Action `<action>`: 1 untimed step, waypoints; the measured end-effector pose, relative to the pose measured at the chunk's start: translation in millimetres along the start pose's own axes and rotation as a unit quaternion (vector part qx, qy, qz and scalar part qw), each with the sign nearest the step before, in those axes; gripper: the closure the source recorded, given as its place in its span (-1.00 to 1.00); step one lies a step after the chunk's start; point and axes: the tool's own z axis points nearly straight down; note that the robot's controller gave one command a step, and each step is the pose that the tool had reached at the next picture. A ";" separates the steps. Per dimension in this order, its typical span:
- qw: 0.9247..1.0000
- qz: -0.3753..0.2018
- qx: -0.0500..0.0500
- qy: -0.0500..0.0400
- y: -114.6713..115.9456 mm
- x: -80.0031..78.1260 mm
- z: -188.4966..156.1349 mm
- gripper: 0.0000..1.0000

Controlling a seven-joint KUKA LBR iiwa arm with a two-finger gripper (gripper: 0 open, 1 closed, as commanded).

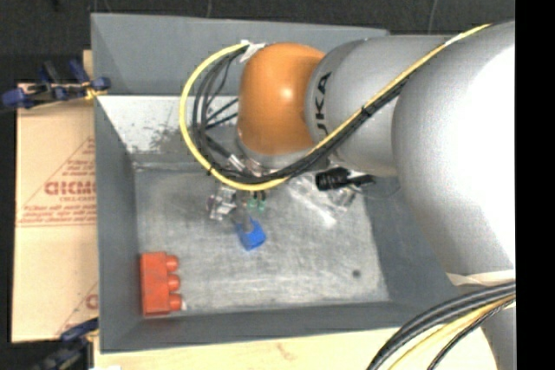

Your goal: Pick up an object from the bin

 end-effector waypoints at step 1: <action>1.000 0.000 0.001 0.001 0.3 -2.1 -31.9 1.00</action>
Offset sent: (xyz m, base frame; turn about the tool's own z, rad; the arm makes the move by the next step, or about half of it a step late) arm -0.0001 -0.0001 0.0290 0.0000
